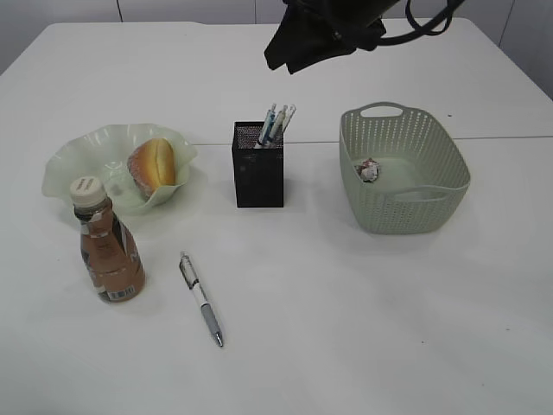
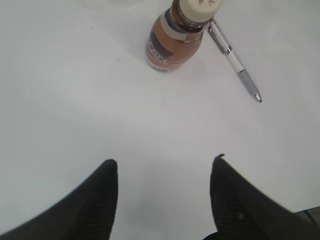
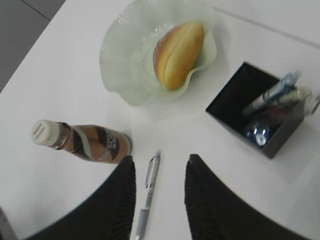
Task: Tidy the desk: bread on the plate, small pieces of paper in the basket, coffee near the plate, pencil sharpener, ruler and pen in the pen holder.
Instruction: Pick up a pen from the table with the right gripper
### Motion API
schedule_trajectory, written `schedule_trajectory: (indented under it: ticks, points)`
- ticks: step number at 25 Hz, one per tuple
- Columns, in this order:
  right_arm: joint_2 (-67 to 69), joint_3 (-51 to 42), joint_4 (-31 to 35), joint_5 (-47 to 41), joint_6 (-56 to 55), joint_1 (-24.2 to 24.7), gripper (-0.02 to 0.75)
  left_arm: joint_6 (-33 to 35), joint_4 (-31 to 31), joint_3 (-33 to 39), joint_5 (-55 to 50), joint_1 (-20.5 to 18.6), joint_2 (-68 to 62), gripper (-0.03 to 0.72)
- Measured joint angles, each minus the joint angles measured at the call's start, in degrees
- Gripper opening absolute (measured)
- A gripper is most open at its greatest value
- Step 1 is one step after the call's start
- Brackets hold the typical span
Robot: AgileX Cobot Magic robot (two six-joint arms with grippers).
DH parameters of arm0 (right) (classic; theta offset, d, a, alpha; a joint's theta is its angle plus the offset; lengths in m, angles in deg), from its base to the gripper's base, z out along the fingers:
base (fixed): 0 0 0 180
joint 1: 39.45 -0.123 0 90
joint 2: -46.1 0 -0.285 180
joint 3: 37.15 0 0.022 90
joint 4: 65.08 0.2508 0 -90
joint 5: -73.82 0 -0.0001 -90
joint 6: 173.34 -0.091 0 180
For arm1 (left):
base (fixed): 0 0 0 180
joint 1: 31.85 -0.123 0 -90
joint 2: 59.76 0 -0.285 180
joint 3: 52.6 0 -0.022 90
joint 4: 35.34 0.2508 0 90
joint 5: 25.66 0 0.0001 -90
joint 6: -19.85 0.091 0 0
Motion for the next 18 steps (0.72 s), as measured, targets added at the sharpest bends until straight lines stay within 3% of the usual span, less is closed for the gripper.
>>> schedule_trajectory:
  ticks: [4,12,18]
  points:
    - [-0.78,0.00,-5.50,-1.75,-14.70,-3.72,0.249,0.00,0.25,0.00,0.00,0.00,0.00,0.433]
    - [-0.38,0.00,-22.79,-2.68,-28.56,-18.64,0.249,0.00,0.85,0.00,-0.08,0.00,0.00,0.433]
    - [3.19,0.00,-25.84,-2.78,-35.34,-22.41,0.249,0.00,2.35,0.00,-0.08,0.00,0.00,0.433]
